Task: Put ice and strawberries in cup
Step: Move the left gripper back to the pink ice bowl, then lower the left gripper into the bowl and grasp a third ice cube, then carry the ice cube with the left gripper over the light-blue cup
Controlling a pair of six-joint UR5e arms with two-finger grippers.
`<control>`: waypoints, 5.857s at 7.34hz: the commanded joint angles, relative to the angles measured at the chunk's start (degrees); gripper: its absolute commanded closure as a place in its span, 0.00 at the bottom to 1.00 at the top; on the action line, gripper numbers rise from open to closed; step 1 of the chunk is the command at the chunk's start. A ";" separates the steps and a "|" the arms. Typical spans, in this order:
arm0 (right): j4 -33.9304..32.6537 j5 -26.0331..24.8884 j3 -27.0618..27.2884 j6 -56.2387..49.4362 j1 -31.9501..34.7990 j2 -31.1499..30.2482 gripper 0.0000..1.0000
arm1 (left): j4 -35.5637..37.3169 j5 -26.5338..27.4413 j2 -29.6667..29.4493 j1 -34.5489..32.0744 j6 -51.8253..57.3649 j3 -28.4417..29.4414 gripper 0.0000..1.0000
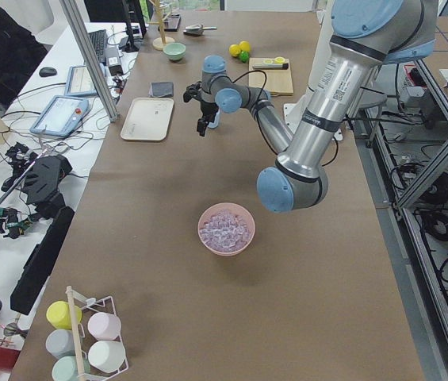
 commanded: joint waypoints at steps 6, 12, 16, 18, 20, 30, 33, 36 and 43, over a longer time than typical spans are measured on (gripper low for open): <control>0.04 0.62 0.39 -0.13 -0.03 -0.36 0.00 | -23.22 -9.14 43.91 -18.88 11.94 -5.56 0.03; 0.04 0.89 1.27 -0.13 -0.03 -1.14 0.00 | -34.82 -8.61 44.03 -14.59 6.69 1.52 0.03; 0.04 0.89 1.88 -0.13 0.06 -2.29 0.00 | -40.88 -8.61 48.60 -9.39 0.51 1.52 0.05; 0.04 0.89 2.67 -0.13 -0.03 -3.25 0.00 | -40.89 -8.61 48.43 -9.21 0.33 1.78 0.06; 0.04 0.89 2.94 -0.13 0.06 -3.78 0.00 | -40.71 -8.52 47.29 -8.43 -0.37 2.57 0.07; -0.40 2.56 5.04 0.04 0.41 -5.54 0.00 | -40.62 -8.52 45.70 -5.52 -5.73 4.60 0.78; -0.49 4.39 5.66 0.04 0.50 -6.68 0.00 | -39.48 -9.22 46.23 -6.22 -5.64 1.88 1.00; -0.40 4.40 5.66 0.04 0.50 -7.47 0.00 | -35.62 -14.66 45.79 -8.85 -2.07 -0.42 1.00; -0.40 4.49 5.40 0.13 0.24 -8.45 0.00 | 17.39 -14.17 -8.72 -6.29 -15.49 0.87 1.00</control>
